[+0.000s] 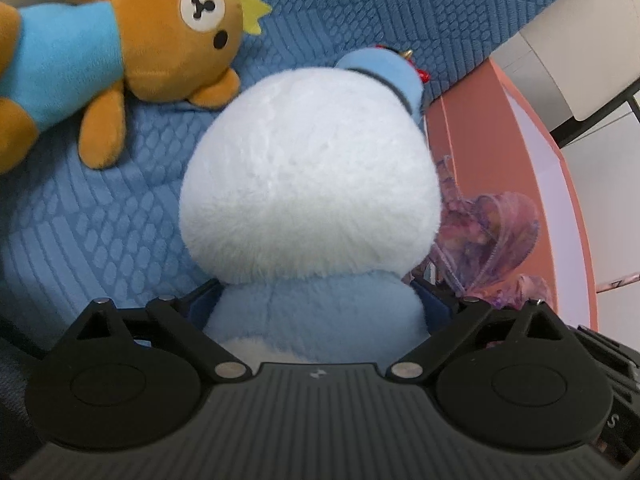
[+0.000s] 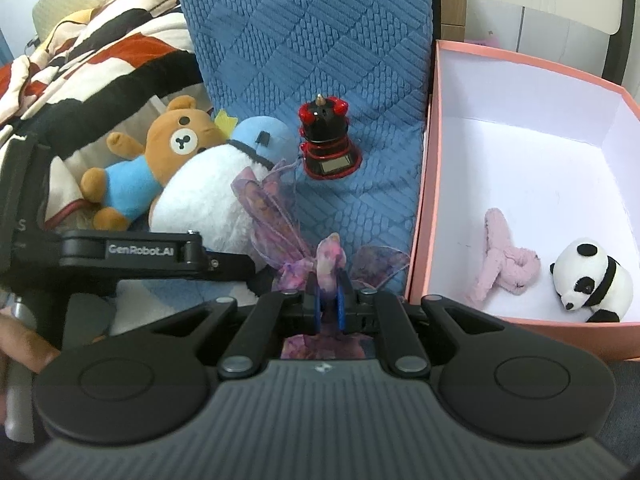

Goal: Organize objects
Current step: 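Grasp white duck plush with left gripper while right gripper holds the purple bow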

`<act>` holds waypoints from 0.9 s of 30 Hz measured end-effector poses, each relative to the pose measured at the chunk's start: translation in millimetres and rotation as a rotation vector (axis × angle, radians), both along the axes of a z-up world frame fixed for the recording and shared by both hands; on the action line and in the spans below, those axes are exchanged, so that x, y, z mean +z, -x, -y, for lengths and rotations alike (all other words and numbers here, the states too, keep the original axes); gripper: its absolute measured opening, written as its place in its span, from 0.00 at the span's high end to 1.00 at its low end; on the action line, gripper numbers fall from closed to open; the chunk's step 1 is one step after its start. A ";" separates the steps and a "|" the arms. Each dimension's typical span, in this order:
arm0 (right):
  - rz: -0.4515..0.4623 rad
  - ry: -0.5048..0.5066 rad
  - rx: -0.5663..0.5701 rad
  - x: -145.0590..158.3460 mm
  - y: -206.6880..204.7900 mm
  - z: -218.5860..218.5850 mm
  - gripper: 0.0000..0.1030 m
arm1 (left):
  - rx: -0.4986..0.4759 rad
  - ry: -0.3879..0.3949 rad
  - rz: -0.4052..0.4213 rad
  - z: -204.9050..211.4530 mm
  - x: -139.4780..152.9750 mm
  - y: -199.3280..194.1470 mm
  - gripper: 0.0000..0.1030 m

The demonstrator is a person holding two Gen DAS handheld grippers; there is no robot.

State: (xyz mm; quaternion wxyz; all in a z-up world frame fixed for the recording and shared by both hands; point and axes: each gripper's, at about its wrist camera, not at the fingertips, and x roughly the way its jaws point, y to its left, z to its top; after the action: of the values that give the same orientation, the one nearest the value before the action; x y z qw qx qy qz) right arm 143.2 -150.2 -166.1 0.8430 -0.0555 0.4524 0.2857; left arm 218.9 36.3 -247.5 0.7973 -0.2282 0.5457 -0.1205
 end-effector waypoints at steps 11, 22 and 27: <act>-0.002 -0.014 0.006 3.1 -3.2 3.0 0.89 | 0.087 0.042 0.007 -5.3 6.4 4.7 0.15; 0.037 -0.088 0.023 49.0 -14.3 11.7 0.89 | 0.144 0.074 0.032 -6.3 54.7 22.4 0.16; 0.049 -0.126 0.018 72.9 -18.9 26.4 0.89 | 0.139 0.053 0.077 7.1 94.5 22.7 0.16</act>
State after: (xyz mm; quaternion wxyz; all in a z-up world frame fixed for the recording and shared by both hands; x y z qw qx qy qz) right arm 162.1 -176.6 -93.2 0.8530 -0.0133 0.4124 0.3195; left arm 196.2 29.2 -153.0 0.8177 -0.2818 0.4943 -0.0877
